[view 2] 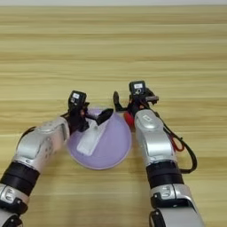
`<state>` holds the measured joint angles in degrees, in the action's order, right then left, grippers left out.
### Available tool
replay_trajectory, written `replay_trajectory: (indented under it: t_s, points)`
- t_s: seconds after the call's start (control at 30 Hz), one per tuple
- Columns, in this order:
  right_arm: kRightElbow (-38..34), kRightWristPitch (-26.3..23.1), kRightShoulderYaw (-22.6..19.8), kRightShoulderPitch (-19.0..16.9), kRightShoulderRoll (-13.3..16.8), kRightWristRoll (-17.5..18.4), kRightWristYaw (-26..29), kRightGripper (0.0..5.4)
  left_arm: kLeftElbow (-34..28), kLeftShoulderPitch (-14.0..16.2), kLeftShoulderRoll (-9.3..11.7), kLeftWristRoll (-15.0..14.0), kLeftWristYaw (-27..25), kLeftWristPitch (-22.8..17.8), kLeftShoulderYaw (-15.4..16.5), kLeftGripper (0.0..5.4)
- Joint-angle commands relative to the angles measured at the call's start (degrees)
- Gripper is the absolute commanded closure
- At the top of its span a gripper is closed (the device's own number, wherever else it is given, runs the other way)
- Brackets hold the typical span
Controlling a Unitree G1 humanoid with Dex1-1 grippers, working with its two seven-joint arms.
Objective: Move the objects on the table
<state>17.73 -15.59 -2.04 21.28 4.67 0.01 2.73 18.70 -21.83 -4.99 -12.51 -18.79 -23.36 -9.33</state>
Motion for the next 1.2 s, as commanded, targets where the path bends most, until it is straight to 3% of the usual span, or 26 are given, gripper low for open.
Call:
replay_trajectory:
  t_s: [0.03,0.27,0.5,0.57,0.8,1.2]
  points:
    - [-0.5,-0.4,0.1,-0.3,-0.1,-0.1,-0.4,0.0,1.0,-2.6,4.5,4.4,0.8,4.8,0.7,0.03]
    - [-0.2,-0.4,0.2,-0.1,-0.2,-0.1,-0.4,0.0,6.4,-3.2,6.9,7.4,2.3,9.0,2.2,0.03]
    - [0.5,-0.3,0.3,0.3,-0.4,-0.4,-0.6,0.0,14.3,-2.3,11.7,11.6,3.3,15.5,3.4,0.03]
    - [0.9,-0.2,0.2,0.4,-0.4,-0.4,-0.6,0.0,17.4,-2.1,12.3,12.9,3.4,17.7,3.0,0.03]
    - [1.3,-0.1,0.3,0.6,-0.4,-0.5,-0.6,0.0,22.3,-1.6,11.4,14.7,2.7,21.3,1.6,0.03]
    - [1.7,0.2,0.3,0.7,-0.4,-0.6,-0.6,0.0,23.5,-1.7,10.6,15.0,2.0,22.6,1.9,0.03]
